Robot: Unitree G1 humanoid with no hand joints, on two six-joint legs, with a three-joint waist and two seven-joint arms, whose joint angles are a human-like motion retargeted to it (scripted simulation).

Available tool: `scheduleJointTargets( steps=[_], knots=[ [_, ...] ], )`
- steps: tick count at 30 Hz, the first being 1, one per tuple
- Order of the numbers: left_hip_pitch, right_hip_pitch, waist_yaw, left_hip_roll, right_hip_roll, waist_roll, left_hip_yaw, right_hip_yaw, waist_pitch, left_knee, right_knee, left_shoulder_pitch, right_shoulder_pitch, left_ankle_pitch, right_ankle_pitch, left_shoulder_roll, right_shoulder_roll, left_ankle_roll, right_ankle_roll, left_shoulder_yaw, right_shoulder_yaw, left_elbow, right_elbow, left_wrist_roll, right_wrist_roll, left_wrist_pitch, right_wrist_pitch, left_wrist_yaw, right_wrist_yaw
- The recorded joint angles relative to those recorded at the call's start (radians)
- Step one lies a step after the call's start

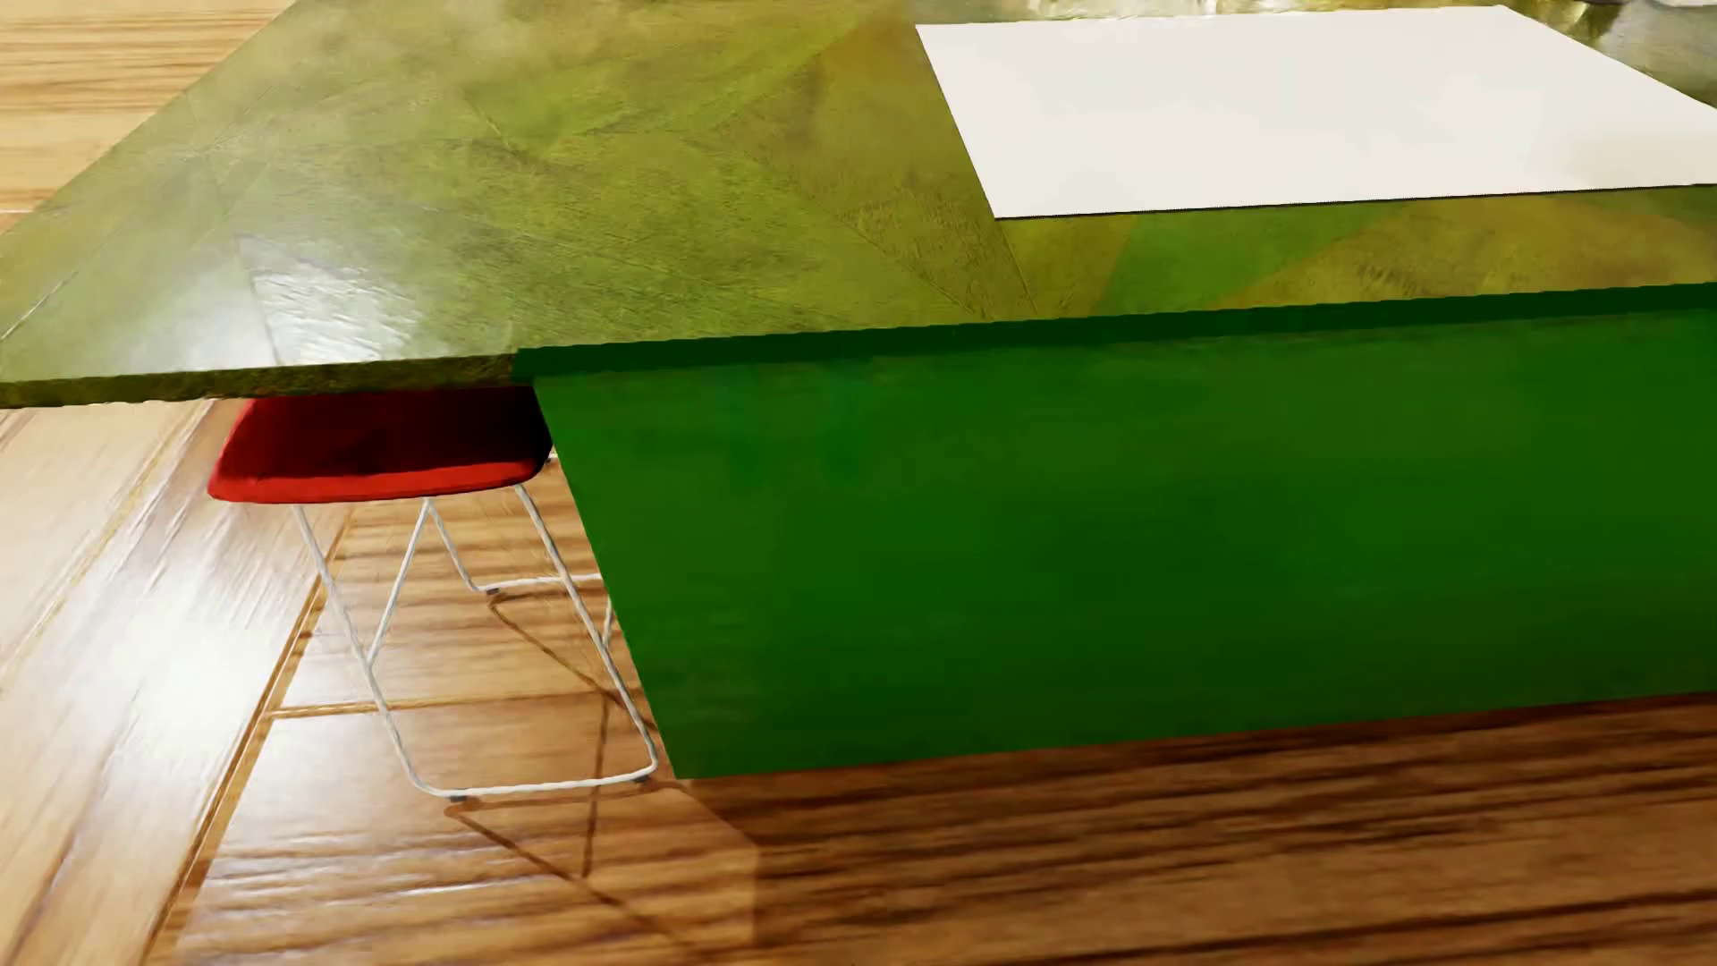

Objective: Reach forward

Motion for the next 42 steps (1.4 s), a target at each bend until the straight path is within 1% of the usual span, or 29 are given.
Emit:
scheduleJointTargets(
  steps=[3, 5, 6, 7, 8, 9, 10, 12, 13, 14, 15, 17, 19, 21, 23, 26, 28, 33, 37, 42],
  knots=[
    [-0.018, -0.017, -0.022, 0.003, 0.001, 0.003, 0.000, 0.000, 0.008, 0.001, 0.007, -0.031, -0.004, 0.017, 0.001, -0.008, -0.004, 0.000, 0.000, -0.026, 0.007, 0.021, 0.029, 0.000, 0.000, 0.000, 0.000, 0.000, 0.000],
    [-0.019, -0.022, -0.029, 0.005, 0.001, 0.002, 0.000, 0.000, 0.011, -0.005, 0.004, -0.039, 0.003, 0.012, 0.013, -0.011, -0.011, 0.000, 0.000, -0.039, 0.024, 0.002, 0.044, 0.000, 0.000, 0.000, 0.000, 0.000, 0.000],
    [-0.015, -0.020, -0.031, 0.006, -0.001, 0.004, 0.000, 0.000, 0.014, -0.011, -0.009, -0.053, 0.000, 0.008, 0.029, -0.012, -0.016, 0.000, 0.000, -0.084, 0.040, 0.008, 0.059, 0.000, 0.000, 0.000, 0.000, 0.000, 0.000],
    [-0.017, -0.017, -0.042, 0.006, -0.001, 0.008, 0.000, 0.000, 0.015, -0.015, -0.031, -0.091, -0.013, 0.006, 0.052, -0.012, -0.021, 0.000, 0.000, -0.157, 0.066, 0.043, 0.078, 0.000, 0.000, 0.000, 0.000, 0.000, 0.000],
    [-0.020, -0.011, -0.062, 0.005, -0.001, 0.010, 0.000, 0.000, 0.022, -0.015, -0.053, -0.171, -0.037, 0.007, 0.075, -0.018, -0.021, 0.000, 0.000, -0.236, 0.102, 0.131, 0.100, 0.000, 0.000, 0.000, 0.000, 0.000, 0.000],
    [-0.022, -0.004, -0.084, 0.004, -0.003, 0.008, 0.000, 0.000, 0.035, -0.012, -0.073, -0.276, -0.063, 0.010, 0.096, -0.018, -0.021, 0.000, 0.000, -0.238, 0.141, 0.210, 0.111, 0.000, 0.000, 0.000, 0.000, 0.000, 0.000],
    [-0.024, -0.002, -0.102, 0.002, -0.005, 0.008, 0.000, 0.000, 0.047, -0.011, -0.082, -0.395, -0.086, 0.011, 0.112, -0.006, -0.027, 0.000, 0.000, -0.166, 0.175, 0.227, 0.108, 0.000, 0.000, 0.000, 0.000, 0.000, 0.000],
    [-0.037, -0.012, -0.138, 0.004, -0.002, 0.029, 0.000, 0.000, 0.041, -0.012, -0.095, -0.673, -0.113, 0.002, 0.152, 0.029, -0.051, 0.000, 0.000, -0.036, 0.202, 0.210, 0.086, 0.000, 0.000, 0.000, 0.000, 0.000, 0.000],
    [-0.018, 0.015, -0.145, 0.001, -0.006, 0.052, 0.000, 0.000, 0.065, -0.010, -0.127, -0.851, -0.108, 0.003, 0.193, 0.016, -0.084, 0.000, 0.000, 0.038, 0.171, 0.264, 0.059, 0.000, 0.000, 0.000, 0.000, 0.000, 0.000],
    [-0.020, 0.016, -0.170, 0.002, -0.004, 0.073, 0.000, 0.000, 0.067, -0.010, -0.135, -0.995, -0.123, 0.002, 0.207, 0.039, -0.099, 0.000, 0.000, 0.103, 0.161, 0.283, 0.051, 0.000, 0.000, 0.000, 0.000, 0.000, 0.000],
    [-0.023, 0.015, -0.188, 0.002, -0.002, 0.093, 0.000, 0.000, 0.066, -0.010, -0.140, -1.124, -0.136, 0.006, 0.210, 0.075, -0.112, 0.000, 0.000, 0.147, 0.146, 0.290, 0.048, 0.000, 0.000, 0.000, 0.000, 0.000, 0.000],
    [-0.026, 0.010, -0.192, -0.002, -0.003, 0.131, 0.000, 0.000, 0.060, -0.015, -0.140, -1.336, -0.154, 0.029, 0.191, 0.153, -0.135, 0.000, 0.000, 0.198, 0.121, 0.314, 0.053, 0.000, 0.000, 0.000, 0.000, 0.000, 0.000],
    [-0.023, 0.011, -0.179, -0.005, -0.005, 0.169, 0.000, 0.000, 0.055, -0.018, -0.134, -1.491, -0.160, 0.052, 0.161, 0.230, -0.160, 0.000, 0.000, 0.163, 0.094, 0.336, 0.057, 0.000, 0.000, 0.000, 0.000, 0.000, 0.000],
    [-0.016, 0.014, -0.178, -0.006, -0.005, 0.203, 0.000, 0.000, 0.049, -0.021, -0.133, -1.594, -0.160, 0.051, 0.151, 0.276, -0.191, 0.000, 0.000, 0.088, 0.097, 0.352, 0.063, 0.000, 0.000, 0.000, 0.000, 0.000, 0.000],
    [-0.012, 0.022, -0.211, -0.006, -0.005, 0.218, 0.000, 0.000, 0.049, -0.021, -0.140, -1.662, -0.167, 0.023, 0.171, 0.279, -0.200, 0.000, 0.000, 0.057, 0.127, 0.364, 0.087, 0.000, 0.000, 0.000, 0.000, 0.000, 0.000],
    [-0.005, 0.028, -0.252, -0.005, -0.006, 0.222, 0.000, 0.000, 0.050, -0.021, -0.145, -1.627, -0.170, -0.010, 0.205, 0.238, -0.192, 0.000, 0.000, 0.014, 0.148, 0.403, 0.131, 0.000, 0.000, 0.000, 0.000, 0.000, 0.000],
    [-0.002, 0.030, -0.259, -0.007, -0.007, 0.223, 0.000, 0.000, 0.050, -0.020, -0.143, -1.623, -0.168, -0.015, 0.206, 0.219, -0.190, 0.000, 0.000, -0.036, 0.154, 0.431, 0.135, 0.000, 0.000, 0.000, 0.000, 0.000, 0.000],
    [0.002, 0.030, -0.269, -0.006, -0.006, 0.217, 0.000, 0.000, 0.052, -0.023, -0.141, -1.642, -0.154, -0.018, 0.196, 0.201, -0.184, 0.000, 0.000, -0.015, 0.139, 0.423, 0.094, 0.000, 0.000, 0.000, 0.000, 0.000, 0.000],
    [0.003, 0.031, -0.272, -0.004, -0.004, 0.214, 0.000, 0.000, 0.052, -0.025, -0.147, -1.645, -0.156, -0.018, 0.200, 0.206, -0.177, 0.000, 0.000, -0.001, 0.130, 0.422, 0.096, 0.000, 0.000, 0.000, 0.000, 0.000, 0.000],
    [0.003, 0.034, -0.268, -0.004, -0.003, 0.213, 0.000, 0.000, 0.050, -0.025, -0.154, -1.632, -0.155, -0.020, 0.210, 0.209, -0.188, 0.000, 0.000, -0.035, 0.131, 0.428, 0.097, 0.000, 0.000, 0.000, 0.000, 0.000, 0.000]
  ],
)
